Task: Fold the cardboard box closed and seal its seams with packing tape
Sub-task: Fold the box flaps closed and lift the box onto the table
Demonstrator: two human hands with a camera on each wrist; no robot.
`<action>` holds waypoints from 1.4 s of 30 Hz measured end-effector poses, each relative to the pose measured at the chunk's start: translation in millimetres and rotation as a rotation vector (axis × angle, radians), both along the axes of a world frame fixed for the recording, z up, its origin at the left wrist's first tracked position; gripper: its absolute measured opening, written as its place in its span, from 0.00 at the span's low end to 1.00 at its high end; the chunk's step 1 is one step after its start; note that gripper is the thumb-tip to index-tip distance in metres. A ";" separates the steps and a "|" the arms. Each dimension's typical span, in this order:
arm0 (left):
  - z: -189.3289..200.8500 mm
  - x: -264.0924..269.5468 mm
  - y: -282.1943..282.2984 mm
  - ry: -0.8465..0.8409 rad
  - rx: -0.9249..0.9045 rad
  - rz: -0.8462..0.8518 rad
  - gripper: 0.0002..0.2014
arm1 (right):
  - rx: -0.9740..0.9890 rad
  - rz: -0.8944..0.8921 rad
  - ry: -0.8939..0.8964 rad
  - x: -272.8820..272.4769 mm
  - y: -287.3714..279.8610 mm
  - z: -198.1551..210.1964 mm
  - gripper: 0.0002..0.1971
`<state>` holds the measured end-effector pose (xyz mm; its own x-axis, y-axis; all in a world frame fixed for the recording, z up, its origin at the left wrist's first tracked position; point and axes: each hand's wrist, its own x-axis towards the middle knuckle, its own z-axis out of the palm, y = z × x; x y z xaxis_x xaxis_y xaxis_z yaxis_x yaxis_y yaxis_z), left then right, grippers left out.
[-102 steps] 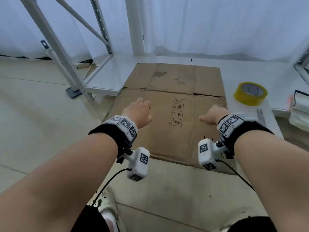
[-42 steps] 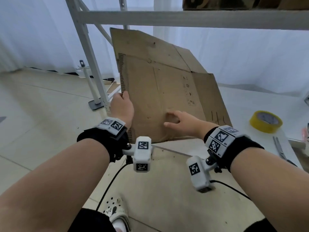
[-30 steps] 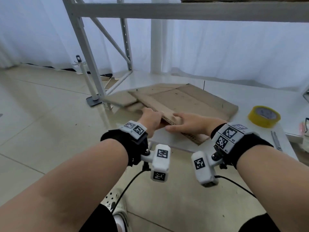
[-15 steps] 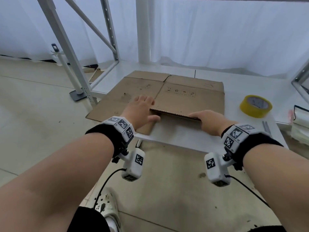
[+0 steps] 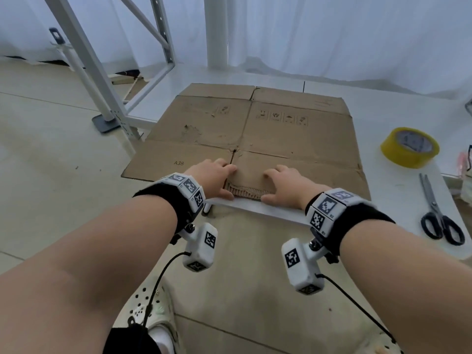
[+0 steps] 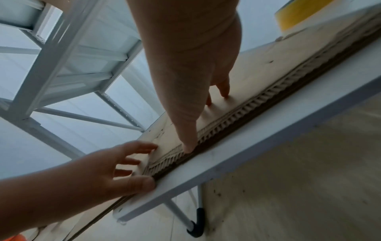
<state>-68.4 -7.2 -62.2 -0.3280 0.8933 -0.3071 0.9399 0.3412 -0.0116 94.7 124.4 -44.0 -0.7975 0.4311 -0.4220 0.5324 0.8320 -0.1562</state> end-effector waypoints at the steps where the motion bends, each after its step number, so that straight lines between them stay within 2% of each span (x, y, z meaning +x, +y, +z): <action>1: -0.3 -3.7 -0.5 0.001 0.007 -0.001 0.40 | 0.009 0.009 0.010 -7.7 -2.8 -0.6 0.37; 5: 0.7 -20.1 -13.8 -0.053 0.021 0.035 0.43 | 0.034 0.002 -0.060 -22.2 -3.2 -2.3 0.46; 7: 2.4 -27.2 -23.2 -0.059 0.016 0.072 0.40 | 0.068 0.020 -0.078 -22.2 -2.0 -3.7 0.48; 11: 4.8 -31.8 -32.6 0.082 0.004 0.000 0.30 | 0.107 0.031 -0.017 -18.1 -2.4 -5.2 0.46; 15: 5.3 -27.7 -32.1 0.250 -0.024 -0.130 0.25 | 0.114 0.043 -0.012 -18.0 -5.4 -1.1 0.43; 23: 6.0 -24.6 -37.9 0.334 0.000 -0.176 0.19 | 0.136 0.051 -0.032 -19.4 -7.4 2.2 0.41; 26: 5.9 -31.5 -44.0 0.334 0.078 -0.248 0.19 | 0.133 0.051 -0.043 -21.5 -7.4 1.7 0.41; 29: 12.2 -36.9 -48.3 0.223 0.299 -0.305 0.19 | 0.127 0.043 -0.060 -23.7 -7.8 0.1 0.40; 30: 14.9 -38.0 -47.8 0.241 0.373 -0.308 0.17 | 0.127 0.041 -0.066 -24.2 -8.1 0.0 0.39; 32: 19.9 -35.5 -43.8 0.267 0.352 -0.257 0.16 | 0.131 0.037 -0.071 -25.0 -8.6 0.4 0.38; 34: 17.0 -28.3 -39.6 0.268 0.205 -0.120 0.24 | 0.131 0.032 -0.072 -25.0 -9.2 0.1 0.39; 36: 11.6 -22.0 -37.6 0.281 0.165 -0.004 0.27 | 0.121 0.023 -0.076 -24.5 -9.3 -0.7 0.40; 38: 13.9 -21.5 -34.1 0.261 0.182 0.043 0.26 | 0.098 0.017 -0.086 -21.0 -9.4 -1.3 0.43; 42: 48.2 -22.3 -32.6 0.226 0.231 0.123 0.19 | 0.084 0.020 -0.076 -7.8 -16.2 6.5 0.50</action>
<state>-90.7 -39.8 -14.0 -0.4746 0.8801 -0.0085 0.8739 0.4701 -0.1237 86.9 108.2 -37.6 -0.7735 0.4519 -0.4444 0.5234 0.8509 -0.0458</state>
